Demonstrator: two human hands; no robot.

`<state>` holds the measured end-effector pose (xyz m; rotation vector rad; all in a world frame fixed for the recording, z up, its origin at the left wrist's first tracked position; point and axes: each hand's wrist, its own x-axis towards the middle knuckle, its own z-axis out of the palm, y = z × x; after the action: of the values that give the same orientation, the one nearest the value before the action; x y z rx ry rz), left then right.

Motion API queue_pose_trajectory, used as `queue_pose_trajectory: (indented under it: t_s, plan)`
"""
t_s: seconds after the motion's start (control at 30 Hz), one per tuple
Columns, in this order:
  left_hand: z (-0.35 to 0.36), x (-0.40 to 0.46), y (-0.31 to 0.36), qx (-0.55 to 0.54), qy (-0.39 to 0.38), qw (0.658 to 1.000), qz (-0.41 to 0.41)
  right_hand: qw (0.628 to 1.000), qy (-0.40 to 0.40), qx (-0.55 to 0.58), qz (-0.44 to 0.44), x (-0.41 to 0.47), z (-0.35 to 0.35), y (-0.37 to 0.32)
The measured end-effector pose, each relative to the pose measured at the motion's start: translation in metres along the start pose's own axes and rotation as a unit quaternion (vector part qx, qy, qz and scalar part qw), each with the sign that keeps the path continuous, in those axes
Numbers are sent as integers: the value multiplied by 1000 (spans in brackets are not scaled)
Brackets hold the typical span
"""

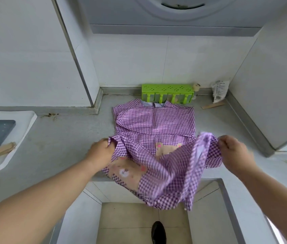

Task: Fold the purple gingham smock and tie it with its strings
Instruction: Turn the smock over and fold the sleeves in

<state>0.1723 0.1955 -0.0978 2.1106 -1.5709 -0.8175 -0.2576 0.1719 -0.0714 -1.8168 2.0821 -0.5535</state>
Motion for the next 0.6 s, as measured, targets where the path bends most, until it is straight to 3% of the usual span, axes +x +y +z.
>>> queue_pose_trajectory:
  t_s: [0.1, 0.2, 0.37, 0.43, 0.6]
  plan:
    - [-4, -4, -5, 75, -20, 996, 41, 992, -4, -122, -25, -9, 1, 3]
    - [-4, -9, -2, 31, -97, 991, 88, 986, 34, -131, -94, -19, 10, 7]
    - [4, -16, 2, 187, -194, 952, 145, 974, 36, -153, -164, -27, 22, 8]
    - [7, -16, 0, 231, -207, 935, 173, 965, 8, -185, -187, -32, 22, 8]
    - [8, -15, -1, 317, -199, 886, 272, 928, -158, -264, -207, -35, 24, 9]
